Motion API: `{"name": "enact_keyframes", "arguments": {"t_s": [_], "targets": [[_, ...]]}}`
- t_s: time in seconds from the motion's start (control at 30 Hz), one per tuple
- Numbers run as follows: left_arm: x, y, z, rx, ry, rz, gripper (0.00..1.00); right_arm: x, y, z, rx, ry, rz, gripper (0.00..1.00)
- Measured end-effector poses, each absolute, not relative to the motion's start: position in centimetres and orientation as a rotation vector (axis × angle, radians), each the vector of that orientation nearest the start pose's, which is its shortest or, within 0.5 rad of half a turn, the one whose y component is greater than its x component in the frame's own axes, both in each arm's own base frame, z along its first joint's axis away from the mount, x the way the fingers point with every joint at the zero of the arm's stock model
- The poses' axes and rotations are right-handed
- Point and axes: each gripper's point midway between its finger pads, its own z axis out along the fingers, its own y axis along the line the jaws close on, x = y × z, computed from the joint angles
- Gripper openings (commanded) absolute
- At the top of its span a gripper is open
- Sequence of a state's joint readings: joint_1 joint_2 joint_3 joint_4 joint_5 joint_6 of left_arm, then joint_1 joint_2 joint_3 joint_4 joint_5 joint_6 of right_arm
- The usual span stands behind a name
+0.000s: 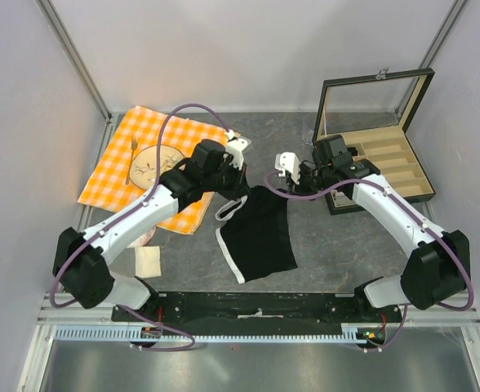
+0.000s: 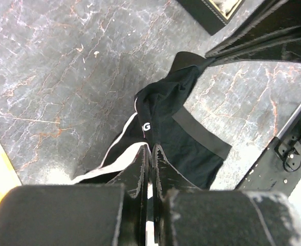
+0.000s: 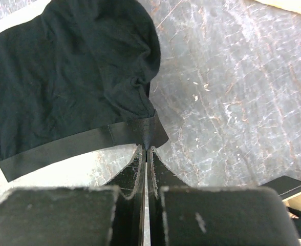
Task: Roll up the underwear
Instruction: Fold the underwear at the corner of the board.
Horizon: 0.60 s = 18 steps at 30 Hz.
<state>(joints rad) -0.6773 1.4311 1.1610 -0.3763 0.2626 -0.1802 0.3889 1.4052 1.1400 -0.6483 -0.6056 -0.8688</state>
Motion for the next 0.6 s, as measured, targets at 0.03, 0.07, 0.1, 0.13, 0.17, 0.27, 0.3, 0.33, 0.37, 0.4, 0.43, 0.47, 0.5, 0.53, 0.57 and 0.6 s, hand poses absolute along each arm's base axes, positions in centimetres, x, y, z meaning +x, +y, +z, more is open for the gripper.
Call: {"name": "enact_keyframes", "arguments": {"t_s": [0.03,0.07,0.1,0.13,0.17,0.27,0.3,0.33,0.37,0.4,0.43,0.47,0.5,0.53,0.57,0.6], "targets": [[28.1,-29.3,19.7,0.710,2.169,-0.752,0.02,30.0,20.3,16.8,-1.559,1.725,0.511,0.03],[28.0,-29.1,20.3,0.712,2.157,-0.753,0.02,30.1,20.3,17.1,-1.552,1.722,0.509,0.02],[27.7,-28.9,20.6,0.713,2.153,-0.753,0.02,30.1,20.3,17.1,-1.547,1.724,0.511,0.02],[27.5,-28.8,20.7,0.716,2.153,-0.752,0.02,30.0,20.3,17.1,-1.544,1.729,0.515,0.02],[27.3,-28.6,20.8,0.717,2.157,-0.751,0.02,29.9,20.3,17.1,-1.544,1.729,0.518,0.03],[26.4,-28.0,19.7,0.723,2.183,-0.750,0.02,29.0,20.1,16.8,-1.549,1.726,0.534,0.03],[26.1,-27.8,19.0,0.727,2.200,-0.749,0.02,28.4,20.0,16.5,-1.556,1.721,0.544,0.03],[25.7,-27.5,18.2,0.731,2.221,-0.748,0.02,27.6,19.8,15.9,-1.567,1.722,0.556,0.03],[25.2,-27.3,17.2,0.736,2.245,-0.751,0.02,26.8,19.6,15.3,-1.579,1.727,0.573,0.03],[24.6,-27.1,16.3,0.741,2.270,-0.756,0.02,25.9,19.5,14.6,-1.596,1.731,0.593,0.03],[24.0,-26.9,15.4,0.743,2.297,-0.762,0.02,25.1,19.2,13.8,-1.613,1.743,0.612,0.03],[23.4,-26.7,14.4,0.743,2.326,-0.766,0.02,24.5,19.1,13.2,-1.627,1.748,0.626,0.03],[22.9,-26.6,13.8,0.746,2.345,-0.775,0.02,23.7,19.0,12.4,-1.647,1.754,0.644,0.03],[22.2,-26.6,13.1,0.749,2.370,-0.789,0.02,23.0,19.0,11.7,-1.668,1.762,0.664,0.03],[21.3,-26.6,12.3,0.749,2.399,-0.805,0.02,22.3,18.9,11.1,-1.689,1.767,0.681,0.03],[20.9,-26.7,12.1,0.757,2.408,-0.817,0.02,21.6,18.9,10.5,-1.710,1.771,0.696,0.03]]}}
